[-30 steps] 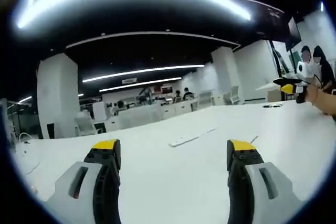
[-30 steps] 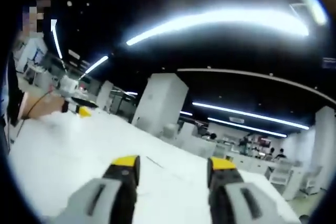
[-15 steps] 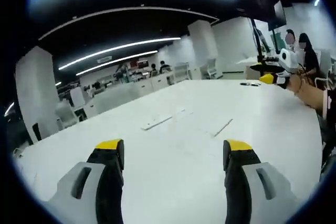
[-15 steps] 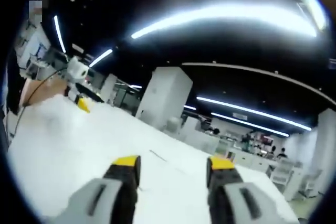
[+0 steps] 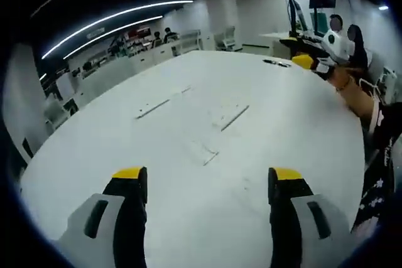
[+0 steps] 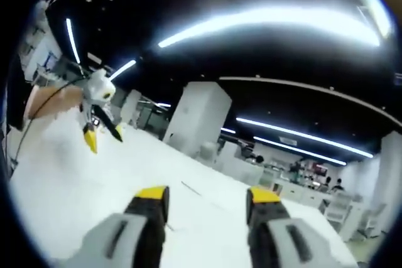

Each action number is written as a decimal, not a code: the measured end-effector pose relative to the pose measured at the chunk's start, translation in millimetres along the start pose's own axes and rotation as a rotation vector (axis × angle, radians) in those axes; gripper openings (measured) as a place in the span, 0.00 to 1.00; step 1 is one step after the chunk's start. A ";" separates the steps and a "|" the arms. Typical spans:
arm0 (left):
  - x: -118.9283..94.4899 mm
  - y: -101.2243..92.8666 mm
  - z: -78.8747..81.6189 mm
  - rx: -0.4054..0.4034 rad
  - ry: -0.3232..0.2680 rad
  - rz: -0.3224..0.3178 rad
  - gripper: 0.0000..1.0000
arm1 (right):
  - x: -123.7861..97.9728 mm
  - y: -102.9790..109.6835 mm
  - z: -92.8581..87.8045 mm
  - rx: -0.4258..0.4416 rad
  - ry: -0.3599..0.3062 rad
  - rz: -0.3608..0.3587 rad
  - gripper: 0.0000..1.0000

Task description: Locate the socket holder cover, grip the socket holder cover, clip it into the socket holder slot.

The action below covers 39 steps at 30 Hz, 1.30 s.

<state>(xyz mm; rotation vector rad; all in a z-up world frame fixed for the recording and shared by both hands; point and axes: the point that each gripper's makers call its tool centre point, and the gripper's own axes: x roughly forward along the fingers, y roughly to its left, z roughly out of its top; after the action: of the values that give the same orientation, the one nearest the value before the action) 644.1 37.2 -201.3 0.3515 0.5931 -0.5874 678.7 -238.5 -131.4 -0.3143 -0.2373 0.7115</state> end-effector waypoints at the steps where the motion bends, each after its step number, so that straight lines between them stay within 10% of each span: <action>1: 0.7 -0.9 -3.6 -0.010 0.029 0.004 0.76 | 0.0 -0.6 -0.1 0.002 0.000 -0.004 0.51; 17: 19.6 -26.9 -21.6 0.079 0.294 -0.023 0.70 | 0.1 -2.6 1.4 0.012 0.002 -0.014 0.51; 39: 33.6 -57.5 -66.5 -0.060 0.675 -0.038 0.58 | 2.4 4.0 -3.4 0.004 0.024 -0.009 0.51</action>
<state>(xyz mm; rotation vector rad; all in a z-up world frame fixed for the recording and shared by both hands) 603.9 9.6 -281.8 0.4856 1.2645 -0.4794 679.2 -234.7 -135.8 -0.3176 -0.2142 0.6984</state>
